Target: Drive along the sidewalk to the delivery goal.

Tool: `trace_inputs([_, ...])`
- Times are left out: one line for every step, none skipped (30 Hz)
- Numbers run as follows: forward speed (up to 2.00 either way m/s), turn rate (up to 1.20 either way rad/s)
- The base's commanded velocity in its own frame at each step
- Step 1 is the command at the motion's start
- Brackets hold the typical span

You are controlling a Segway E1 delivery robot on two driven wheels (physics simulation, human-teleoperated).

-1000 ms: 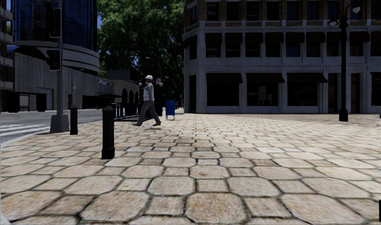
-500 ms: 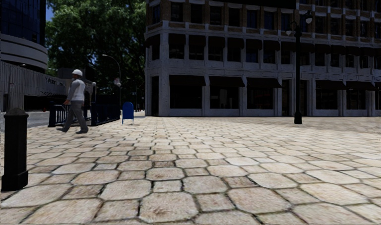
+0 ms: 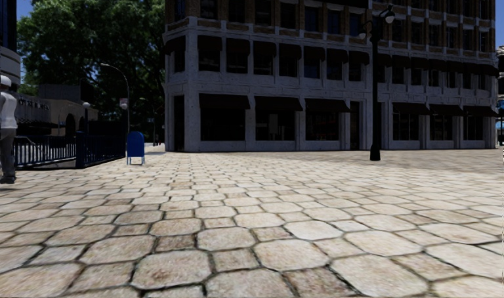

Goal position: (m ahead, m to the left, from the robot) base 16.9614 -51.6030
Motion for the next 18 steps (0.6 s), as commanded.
trace_inputs([1.45, -0.31])
trace_inputs([1.45, -0.31])
trace_inputs([1.45, -0.31])
trace_inputs([1.45, -0.33])
trace_inputs([1.45, -0.40])
trace_inputs([1.51, -0.47])
trace_inputs([2.00, -0.56])
trace_inputs([2.00, -0.56])
trace_inputs([2.00, -0.59])
trace_inputs([2.00, -0.61])
trace_inputs([2.00, -0.61])
trace_inputs([2.00, -0.61])
trace_inputs([2.00, -0.61])
trace_inputs([2.00, -0.64])
trace_inputs([2.00, -0.66])
trace_inputs([2.00, -0.68])
trace_inputs([2.00, -0.68])
trace_inputs([2.00, -0.70])
